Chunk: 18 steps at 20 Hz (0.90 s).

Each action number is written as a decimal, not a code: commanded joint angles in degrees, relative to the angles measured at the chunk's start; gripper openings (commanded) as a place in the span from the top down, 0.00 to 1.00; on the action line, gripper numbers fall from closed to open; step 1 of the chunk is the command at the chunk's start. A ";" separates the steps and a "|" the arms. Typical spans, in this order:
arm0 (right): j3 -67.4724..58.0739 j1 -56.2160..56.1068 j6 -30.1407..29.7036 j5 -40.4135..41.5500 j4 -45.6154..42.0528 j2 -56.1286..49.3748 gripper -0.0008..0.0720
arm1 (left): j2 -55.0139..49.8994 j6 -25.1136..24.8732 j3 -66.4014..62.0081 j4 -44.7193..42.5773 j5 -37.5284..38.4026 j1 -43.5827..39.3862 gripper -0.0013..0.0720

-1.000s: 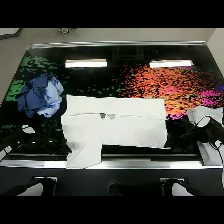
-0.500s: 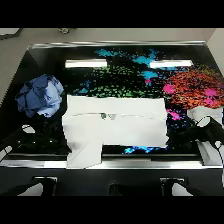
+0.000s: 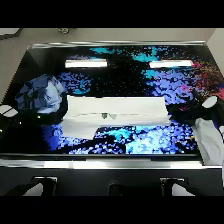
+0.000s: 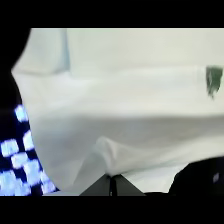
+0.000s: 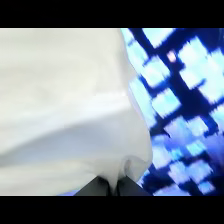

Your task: Fold the shirts.

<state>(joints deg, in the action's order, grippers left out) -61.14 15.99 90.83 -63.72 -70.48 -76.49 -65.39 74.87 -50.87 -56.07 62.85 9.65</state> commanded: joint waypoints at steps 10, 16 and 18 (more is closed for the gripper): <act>-19.12 -3.08 6.08 6.49 5.81 -22.08 0.86 | -28.55 5.31 -21.38 1.31 -5.73 -1.86 0.94; -23.26 -0.94 1.31 1.81 6.82 -22.16 0.10 | -29.68 5.11 -23.85 3.17 -0.07 -0.72 0.13; -24.22 2.75 1.31 -0.44 6.88 -22.23 0.07 | -28.68 4.63 -25.86 3.17 4.26 -0.24 0.13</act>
<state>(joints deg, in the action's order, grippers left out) -83.48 15.66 94.13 -60.40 -64.16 -98.52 -94.35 80.01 -74.46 -53.39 61.63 8.80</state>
